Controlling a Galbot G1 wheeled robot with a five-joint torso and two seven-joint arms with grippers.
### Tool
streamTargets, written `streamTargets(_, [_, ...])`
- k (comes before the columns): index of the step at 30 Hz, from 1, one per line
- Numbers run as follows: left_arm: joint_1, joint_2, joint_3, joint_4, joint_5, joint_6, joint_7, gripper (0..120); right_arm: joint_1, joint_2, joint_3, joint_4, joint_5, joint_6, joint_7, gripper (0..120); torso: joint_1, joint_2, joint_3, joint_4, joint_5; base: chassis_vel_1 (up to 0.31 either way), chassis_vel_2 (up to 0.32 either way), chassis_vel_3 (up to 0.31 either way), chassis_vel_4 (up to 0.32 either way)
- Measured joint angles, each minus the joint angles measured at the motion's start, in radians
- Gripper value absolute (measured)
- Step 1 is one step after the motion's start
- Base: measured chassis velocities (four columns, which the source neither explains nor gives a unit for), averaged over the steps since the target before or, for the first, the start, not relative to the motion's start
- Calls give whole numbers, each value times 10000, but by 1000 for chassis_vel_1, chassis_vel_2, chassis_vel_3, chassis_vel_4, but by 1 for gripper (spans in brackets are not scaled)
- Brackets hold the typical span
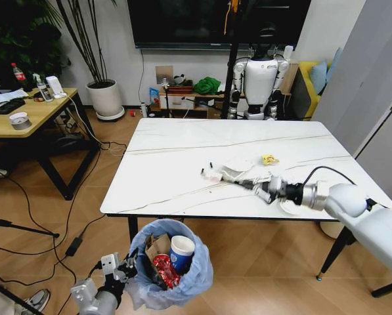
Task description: Pick up the trash bin and place the trash from the table into it.
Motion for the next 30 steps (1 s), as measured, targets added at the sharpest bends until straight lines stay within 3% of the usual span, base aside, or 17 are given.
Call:
streamTargets(10, [-300, -117, 314, 208, -26, 29, 16, 0, -73, -61, -488, 1078, -945, 35, 22, 0, -1, 0, 1, -2, -1, 0, 0, 0, 0])
streamTargets(21, [-633, 54, 426, 524, -235, 45, 86, 0, 563, 1352, -1627, 97, -1758, 424, -3, 0, 0, 0, 2, 0, 0, 0, 0, 0, 0])
streamTargets(30, [-937, 41, 494, 768, -322, 42, 179, 0, 844, 1784, -2056, -625, -1990, 548, -2, 0, 0, 0, 2, -2, 0, 0, 0, 0, 0])
